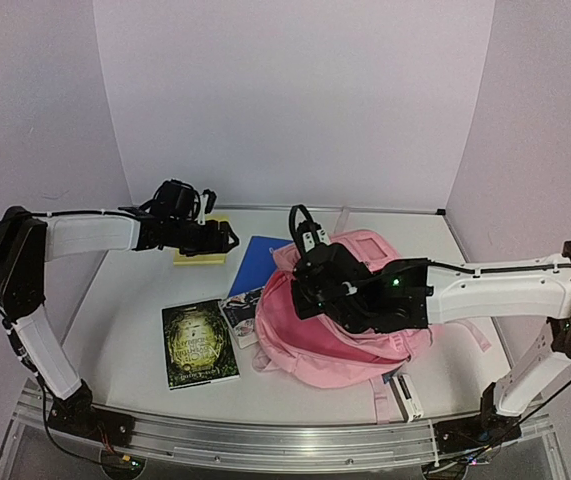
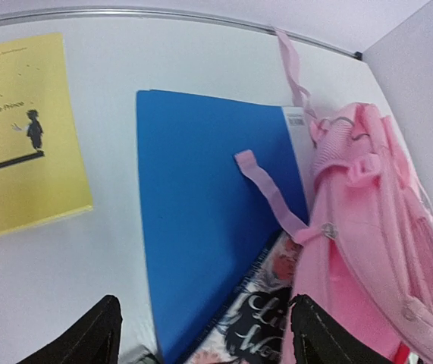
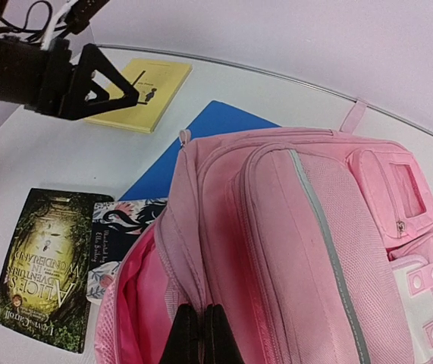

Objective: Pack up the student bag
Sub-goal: Unzip the student bag at the center of the board, then pick up the book from the center of the board.

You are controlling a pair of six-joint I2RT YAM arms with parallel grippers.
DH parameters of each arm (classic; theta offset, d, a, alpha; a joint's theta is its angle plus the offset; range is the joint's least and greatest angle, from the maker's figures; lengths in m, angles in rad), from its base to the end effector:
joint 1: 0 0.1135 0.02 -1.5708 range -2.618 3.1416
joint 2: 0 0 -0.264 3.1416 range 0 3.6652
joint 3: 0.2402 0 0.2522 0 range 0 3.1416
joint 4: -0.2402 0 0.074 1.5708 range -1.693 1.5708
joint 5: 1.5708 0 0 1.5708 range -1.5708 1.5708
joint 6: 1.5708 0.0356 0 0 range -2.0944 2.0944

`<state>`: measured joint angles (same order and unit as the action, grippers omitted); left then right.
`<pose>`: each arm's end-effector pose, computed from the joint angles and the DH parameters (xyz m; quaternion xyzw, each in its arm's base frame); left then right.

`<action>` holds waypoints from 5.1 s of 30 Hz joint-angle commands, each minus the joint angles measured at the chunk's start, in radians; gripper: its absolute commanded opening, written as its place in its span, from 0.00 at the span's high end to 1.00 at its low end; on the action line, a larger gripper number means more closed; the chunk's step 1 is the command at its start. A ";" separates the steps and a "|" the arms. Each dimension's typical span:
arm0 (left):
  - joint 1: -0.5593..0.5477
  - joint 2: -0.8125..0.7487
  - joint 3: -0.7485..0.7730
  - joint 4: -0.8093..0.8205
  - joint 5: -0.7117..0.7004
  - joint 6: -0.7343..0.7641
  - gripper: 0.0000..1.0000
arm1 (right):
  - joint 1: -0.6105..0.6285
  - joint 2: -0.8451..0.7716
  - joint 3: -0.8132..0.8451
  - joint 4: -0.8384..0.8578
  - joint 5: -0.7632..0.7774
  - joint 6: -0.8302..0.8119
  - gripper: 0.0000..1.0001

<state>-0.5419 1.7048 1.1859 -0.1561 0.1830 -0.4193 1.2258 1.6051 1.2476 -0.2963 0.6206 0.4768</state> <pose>0.3246 -0.2030 0.2376 0.0945 0.8935 -0.2724 0.3443 0.1417 0.3330 0.2852 -0.1866 0.8441 0.1366 0.4837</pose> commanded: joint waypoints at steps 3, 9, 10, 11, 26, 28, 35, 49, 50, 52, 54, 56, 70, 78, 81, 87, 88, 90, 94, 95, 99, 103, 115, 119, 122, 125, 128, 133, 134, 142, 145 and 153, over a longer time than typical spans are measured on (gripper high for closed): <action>-0.105 -0.090 -0.106 0.027 0.100 -0.143 0.19 | -0.040 0.030 0.091 0.029 0.071 0.040 1.00; -0.195 -0.034 -0.156 0.114 0.154 -0.239 0.16 | -0.053 0.045 0.113 0.027 0.070 0.031 1.00; -0.213 -0.014 -0.145 0.116 0.154 -0.239 0.16 | -0.055 0.044 0.115 0.025 0.074 0.030 1.00; -0.228 0.004 -0.123 0.097 0.143 -0.233 0.16 | -0.056 0.042 0.116 0.019 0.079 0.030 1.00; -0.253 0.077 -0.032 -0.038 -0.027 -0.229 1.00 | -0.293 -0.135 0.086 -0.139 0.303 -0.041 1.00; -0.239 0.077 -0.027 -0.053 -0.036 -0.220 1.00 | -0.340 -0.163 0.091 -0.147 0.327 -0.070 1.00; -0.147 0.081 -0.016 -0.059 0.003 -0.185 1.00 | -0.470 -0.234 0.115 -0.153 0.350 -0.147 1.00; -0.044 0.342 0.387 -0.103 0.131 0.008 1.00 | -0.486 -0.200 -0.020 -0.053 -0.055 -0.001 1.00; -0.044 0.363 0.422 -0.105 0.141 0.016 1.00 | -0.486 -0.201 -0.037 -0.032 -0.083 0.009 1.00; -0.044 0.405 0.466 -0.108 0.160 0.018 0.99 | -0.485 -0.199 -0.063 -0.011 -0.113 0.028 1.00; -0.044 0.423 0.475 -0.098 0.175 0.013 0.93 | -0.485 -0.193 -0.083 0.000 -0.127 0.040 1.00; -0.044 0.415 0.463 -0.088 0.183 0.005 0.84 | -0.486 -0.188 -0.096 0.007 -0.133 0.047 1.00; -0.017 0.026 -0.070 0.053 0.110 -0.237 0.18 | -0.486 -0.211 -0.131 0.005 -0.030 0.115 1.00; 0.057 0.005 -0.221 0.198 0.176 -0.320 0.18 | -0.485 -0.236 -0.154 0.006 -0.030 0.114 1.00; 0.057 0.068 -0.174 0.167 0.208 -0.301 0.19 | -0.486 -0.247 -0.181 0.000 0.001 0.128 1.00; 0.057 0.131 -0.148 0.162 0.191 -0.318 0.20 | -0.486 -0.255 -0.213 -0.003 -0.031 0.155 1.00; 0.057 0.140 -0.147 0.162 0.182 -0.322 0.20 | -0.486 -0.254 -0.214 -0.003 -0.038 0.156 1.00; 0.058 0.159 -0.142 0.148 0.170 -0.334 0.20 | -0.486 -0.253 -0.213 -0.002 -0.051 0.155 1.00; 0.057 0.196 -0.139 0.160 0.187 -0.363 0.21 | -0.486 -0.253 -0.213 0.000 -0.071 0.151 1.00; 0.057 0.204 -0.142 0.190 0.203 -0.371 0.22 | -0.486 -0.254 -0.214 0.002 -0.074 0.151 1.00; 0.056 0.229 -0.146 0.253 0.246 -0.397 0.29 | -0.486 -0.263 -0.219 0.009 -0.091 0.151 1.00; 0.057 0.234 -0.147 0.263 0.245 -0.413 0.40 | -0.486 -0.273 -0.218 0.019 -0.119 0.149 1.00; 0.057 0.254 -0.168 0.349 0.254 -0.481 0.86 | -0.487 -0.283 -0.205 0.046 -0.181 0.147 1.00; 0.057 0.200 -0.207 0.388 0.257 -0.470 0.98 | -0.486 -0.291 -0.204 0.046 -0.184 0.144 1.00; 0.057 0.141 -0.245 0.411 0.263 -0.462 1.00 | -0.486 -0.295 -0.202 0.046 -0.187 0.142 1.00; 0.057 0.063 -0.302 0.424 0.265 -0.465 1.00 | -0.486 -0.297 -0.199 0.046 -0.188 0.140 1.00; 0.066 -0.015 -0.367 0.405 0.273 -0.466 1.00 | -0.486 -0.299 -0.198 0.046 -0.191 0.138 1.00; 0.105 -0.158 -0.482 0.319 0.294 -0.475 1.00 | -0.486 -0.296 -0.199 0.046 -0.191 0.137 1.00; 0.112 -0.179 -0.501 0.300 0.294 -0.474 1.00 | -0.486 -0.293 -0.198 0.047 -0.192 0.137 1.00; 0.193 -0.364 -0.702 0.208 0.229 -0.514 1.00 | -0.486 -0.275 -0.189 0.054 -0.207 0.138 1.00; 0.230 -0.441 -0.768 0.184 0.211 -0.531 1.00 | -0.486 -0.273 -0.189 0.054 -0.209 0.138 1.00; 0.253 -0.506 -0.815 0.208 0.257 -0.528 1.00 | -0.485 -0.262 -0.182 0.059 -0.218 0.139 1.00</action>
<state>-0.2995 1.2137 0.3920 0.1020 0.4458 -0.9376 0.7448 1.3478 1.0321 -0.2856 0.3990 0.6132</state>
